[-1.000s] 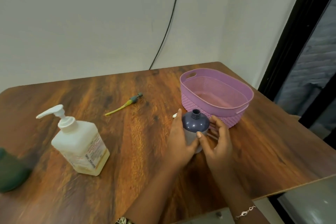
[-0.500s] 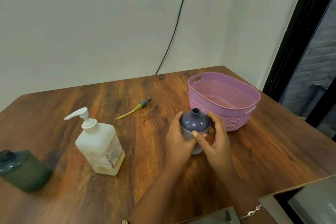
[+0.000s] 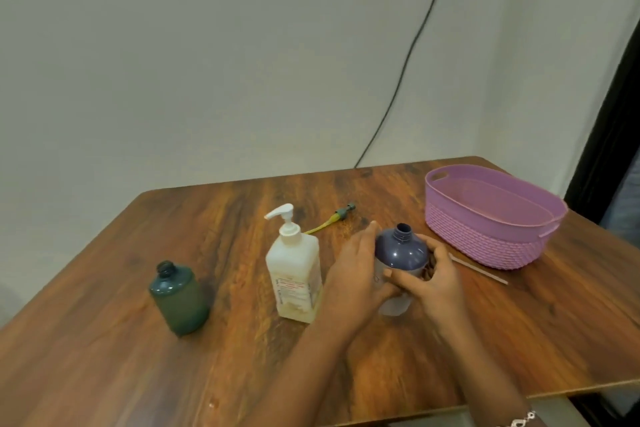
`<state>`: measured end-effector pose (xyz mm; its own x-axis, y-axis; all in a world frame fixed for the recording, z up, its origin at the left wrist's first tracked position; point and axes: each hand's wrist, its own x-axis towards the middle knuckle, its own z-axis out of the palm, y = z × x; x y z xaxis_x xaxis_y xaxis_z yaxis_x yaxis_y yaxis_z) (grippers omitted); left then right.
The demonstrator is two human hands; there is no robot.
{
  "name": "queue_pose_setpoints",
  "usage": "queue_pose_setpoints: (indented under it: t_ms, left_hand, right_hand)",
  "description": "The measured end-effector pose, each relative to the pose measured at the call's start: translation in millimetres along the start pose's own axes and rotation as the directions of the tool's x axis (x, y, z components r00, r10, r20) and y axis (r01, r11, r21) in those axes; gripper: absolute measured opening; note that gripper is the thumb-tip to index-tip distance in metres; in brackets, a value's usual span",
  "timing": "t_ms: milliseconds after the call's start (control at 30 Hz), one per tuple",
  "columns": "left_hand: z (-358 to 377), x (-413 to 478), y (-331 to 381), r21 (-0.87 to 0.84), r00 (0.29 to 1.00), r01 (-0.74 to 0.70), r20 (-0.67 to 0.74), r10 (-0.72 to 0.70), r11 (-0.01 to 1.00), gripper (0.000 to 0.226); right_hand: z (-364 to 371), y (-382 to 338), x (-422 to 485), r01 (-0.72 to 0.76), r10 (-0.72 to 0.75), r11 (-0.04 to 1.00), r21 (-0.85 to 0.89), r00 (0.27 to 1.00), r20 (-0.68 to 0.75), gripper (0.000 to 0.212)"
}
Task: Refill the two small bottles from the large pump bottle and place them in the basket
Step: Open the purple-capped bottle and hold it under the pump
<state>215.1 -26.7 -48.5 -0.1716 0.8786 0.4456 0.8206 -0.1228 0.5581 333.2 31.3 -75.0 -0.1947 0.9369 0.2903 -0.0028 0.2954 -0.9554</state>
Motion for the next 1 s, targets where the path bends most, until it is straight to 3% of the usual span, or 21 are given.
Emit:
queue_pose_setpoints:
  t_ms: [133, 233, 300, 400, 500, 600, 767, 1000]
  left_hand:
    - [-60, 0, -1, 0.273, 0.966, -0.224, -0.067, 0.251, 0.935, 0.046]
    - [-105, 9, -12, 0.307, 0.933, -0.213, -0.217, 0.286, 0.927, 0.027]
    - [-129, 18, -22, 0.202, 0.967, -0.117, -0.2, 0.158, 0.972, 0.027]
    - [-152, 31, -38, -0.008, 0.999, 0.005, -0.036, -0.005, 1.0, 0.023]
    - [-155, 40, -52, -0.031, 0.99, 0.035, 0.138, -0.031, 0.999, 0.024]
    - [-150, 42, -61, -0.138, 0.977, 0.075, 0.209, -0.045, 0.988, 0.028]
    - [-144, 40, -69, -0.455, 0.945, 0.252, 0.307, -0.115, 0.854, 0.03]
    - [-144, 40, -76, -0.58, 0.928, 0.333, 0.341, -0.15, 0.744, 0.029]
  right_hand:
    - [17, -8, -1, 0.023, -0.024, 0.999, 0.043, 0.999, 0.027, 0.067]
    - [30, -12, -4, 0.031, -0.036, 0.998, 0.056, 0.996, 0.08, 0.066]
    - [38, -12, -7, 0.028, -0.034, 0.998, 0.053, 0.993, 0.114, 0.068]
    - [46, -16, -12, 0.045, -0.051, 0.998, 0.04, 0.987, 0.154, 0.075]
    - [50, -20, -13, 0.047, -0.051, 0.999, 0.025, 0.978, 0.201, 0.081]
    - [53, -19, -13, 0.071, -0.065, 0.997, -0.018, 0.973, 0.222, 0.074]
    - [56, -19, -14, 0.09, -0.075, 0.995, -0.041, 0.958, 0.276, 0.072]
    - [66, -18, -19, 0.105, -0.088, 0.993, -0.044, 0.95, 0.3, 0.07]
